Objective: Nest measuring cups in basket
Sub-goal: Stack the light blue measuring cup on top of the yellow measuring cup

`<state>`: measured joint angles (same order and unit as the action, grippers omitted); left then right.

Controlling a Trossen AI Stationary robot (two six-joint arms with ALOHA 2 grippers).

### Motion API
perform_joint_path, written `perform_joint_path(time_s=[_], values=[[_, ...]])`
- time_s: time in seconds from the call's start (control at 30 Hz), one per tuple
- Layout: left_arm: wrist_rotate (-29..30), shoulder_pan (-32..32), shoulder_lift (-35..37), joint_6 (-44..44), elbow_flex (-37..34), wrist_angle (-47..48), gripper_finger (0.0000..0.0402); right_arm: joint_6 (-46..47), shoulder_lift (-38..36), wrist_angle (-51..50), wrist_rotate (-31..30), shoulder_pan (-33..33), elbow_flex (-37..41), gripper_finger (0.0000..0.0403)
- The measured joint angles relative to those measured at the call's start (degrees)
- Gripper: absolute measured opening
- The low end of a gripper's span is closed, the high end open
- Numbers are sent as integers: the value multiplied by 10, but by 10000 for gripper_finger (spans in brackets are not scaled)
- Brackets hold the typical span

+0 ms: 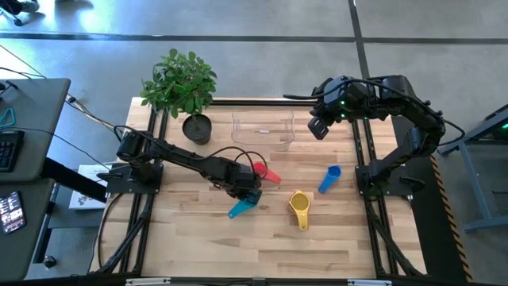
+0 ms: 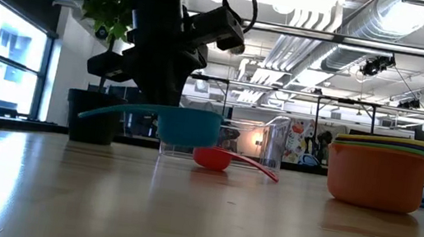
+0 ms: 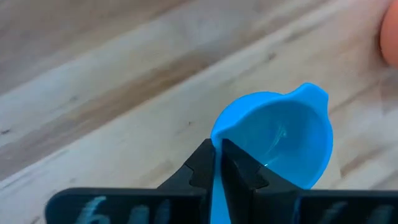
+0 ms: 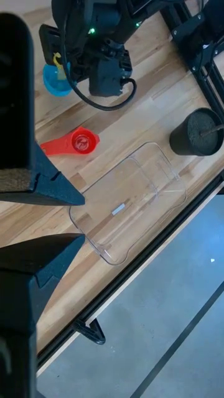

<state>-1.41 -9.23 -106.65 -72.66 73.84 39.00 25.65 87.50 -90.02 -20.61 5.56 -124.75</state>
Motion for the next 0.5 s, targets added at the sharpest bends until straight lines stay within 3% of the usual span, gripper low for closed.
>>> perform_joint_path(time_s=[0.5], values=[[5, 0, 0, 33, 0, 4, 22, 0, 0, 0, 0, 0, 0, 73]])
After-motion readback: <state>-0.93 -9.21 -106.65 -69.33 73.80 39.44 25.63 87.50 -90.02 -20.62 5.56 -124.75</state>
